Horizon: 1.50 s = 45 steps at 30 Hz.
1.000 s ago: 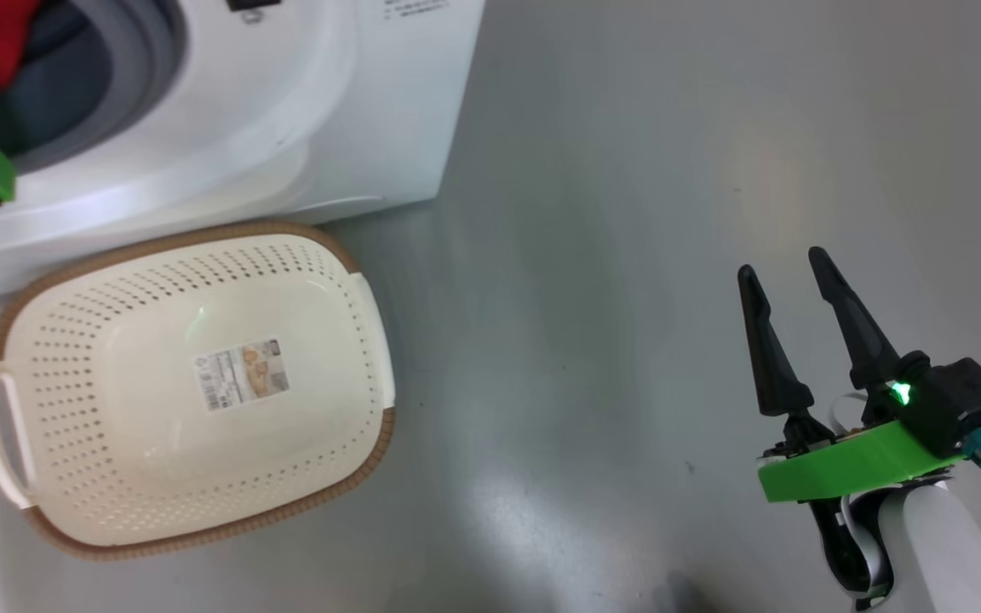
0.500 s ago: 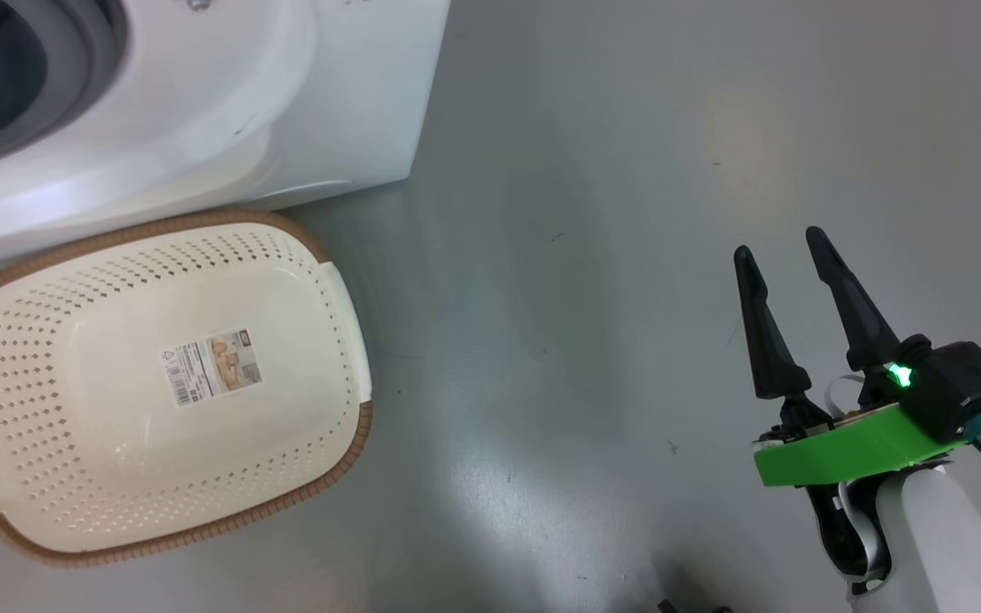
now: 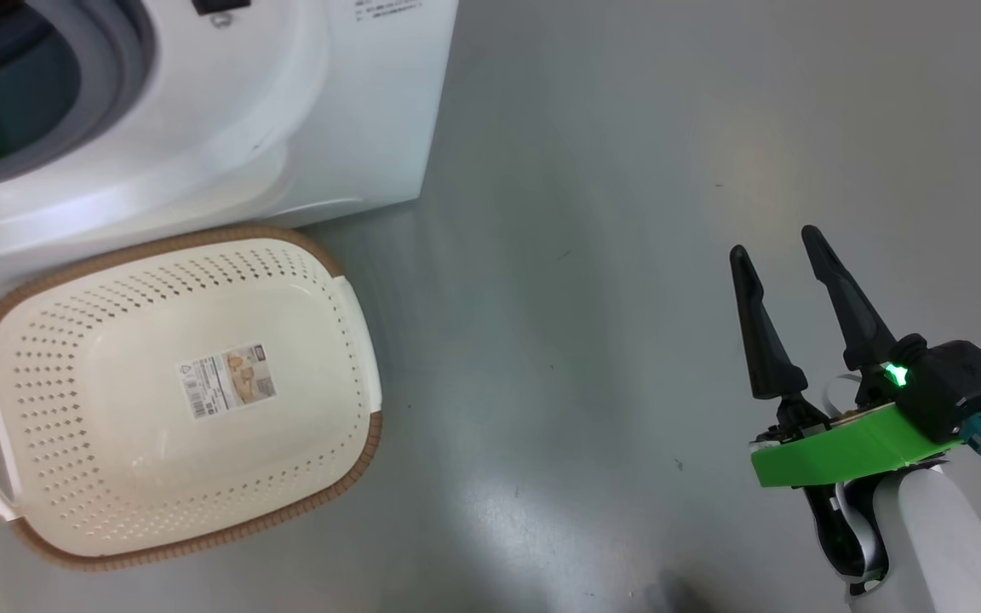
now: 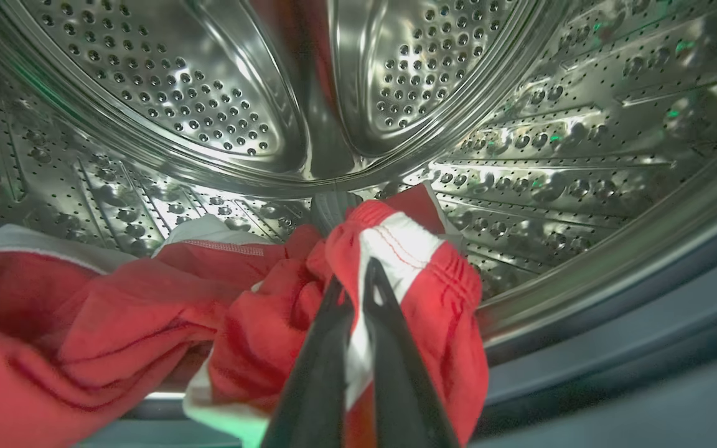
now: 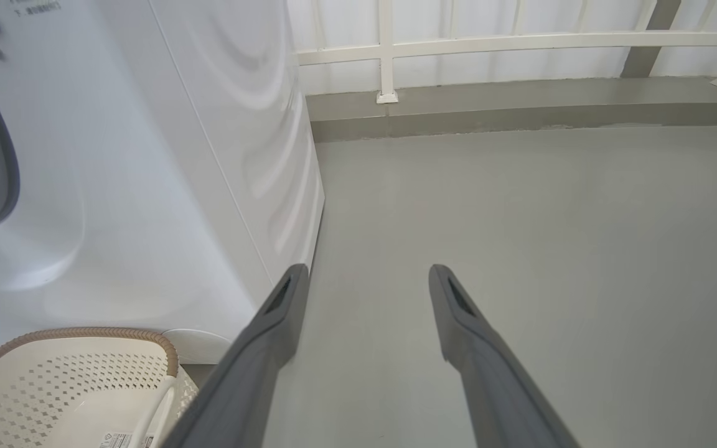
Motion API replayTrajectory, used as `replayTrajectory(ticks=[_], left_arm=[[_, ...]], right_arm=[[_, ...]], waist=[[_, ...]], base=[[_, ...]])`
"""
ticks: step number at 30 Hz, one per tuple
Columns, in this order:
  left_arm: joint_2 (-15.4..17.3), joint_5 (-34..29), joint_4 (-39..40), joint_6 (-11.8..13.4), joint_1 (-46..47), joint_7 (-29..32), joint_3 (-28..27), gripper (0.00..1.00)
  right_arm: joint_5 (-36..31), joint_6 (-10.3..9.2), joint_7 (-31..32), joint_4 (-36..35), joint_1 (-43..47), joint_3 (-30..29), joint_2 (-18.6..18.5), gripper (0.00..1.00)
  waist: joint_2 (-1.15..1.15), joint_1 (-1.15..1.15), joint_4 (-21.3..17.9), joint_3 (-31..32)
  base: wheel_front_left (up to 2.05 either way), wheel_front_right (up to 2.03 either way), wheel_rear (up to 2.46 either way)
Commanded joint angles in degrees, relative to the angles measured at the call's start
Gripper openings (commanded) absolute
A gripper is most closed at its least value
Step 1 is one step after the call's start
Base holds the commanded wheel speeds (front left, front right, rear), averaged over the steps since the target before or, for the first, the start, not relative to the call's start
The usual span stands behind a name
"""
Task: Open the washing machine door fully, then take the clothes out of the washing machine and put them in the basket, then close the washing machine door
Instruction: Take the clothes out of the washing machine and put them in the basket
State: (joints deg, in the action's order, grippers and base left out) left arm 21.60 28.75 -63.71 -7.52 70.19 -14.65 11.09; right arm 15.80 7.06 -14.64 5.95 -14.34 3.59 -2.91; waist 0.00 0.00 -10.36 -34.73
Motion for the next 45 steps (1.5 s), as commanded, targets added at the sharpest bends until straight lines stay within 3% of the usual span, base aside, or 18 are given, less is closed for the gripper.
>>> replayTrajectory(ticks=[1, 11, 23, 45], left_arm=[[2.62, 0.25, 1.99, 0.03, -1.63, -0.35, -1.57, 0.00], [-1.06, -3.24, 15.09, 0.03, -11.19, -0.35, -11.03, 0.00], [-9.05, -10.89, 33.28, 0.03, -25.23, -0.35, -19.96, 0.00], [-16.50, -14.49, 59.60, 0.03, -42.21, -0.35, -23.20, 0.00]], right_arm=[[-0.65, 0.43, -0.36, -1.06, 0.83, 1.03, 0.02, 1.00], [-0.85, 0.43, -0.36, -0.31, 2.15, 1.01, -1.23, 1.00], [-0.60, 0.43, -0.36, 0.29, 4.59, -0.99, -2.10, 1.00], [-0.58, 0.43, -0.36, -0.15, 6.28, -2.52, -2.09, 1.00]], waist=[[0.00, 0.00, 0.72, 1.01], [0.00, 0.00, 3.22, 5.33], [0.00, 0.00, 6.61, 10.07], [0.00, 0.00, 8.98, 12.33]], base=[[0.00, 0.00, 0.00], [0.00, 0.00, 0.00], [0.00, 0.00, 0.00], [0.00, 0.00, 0.00]])
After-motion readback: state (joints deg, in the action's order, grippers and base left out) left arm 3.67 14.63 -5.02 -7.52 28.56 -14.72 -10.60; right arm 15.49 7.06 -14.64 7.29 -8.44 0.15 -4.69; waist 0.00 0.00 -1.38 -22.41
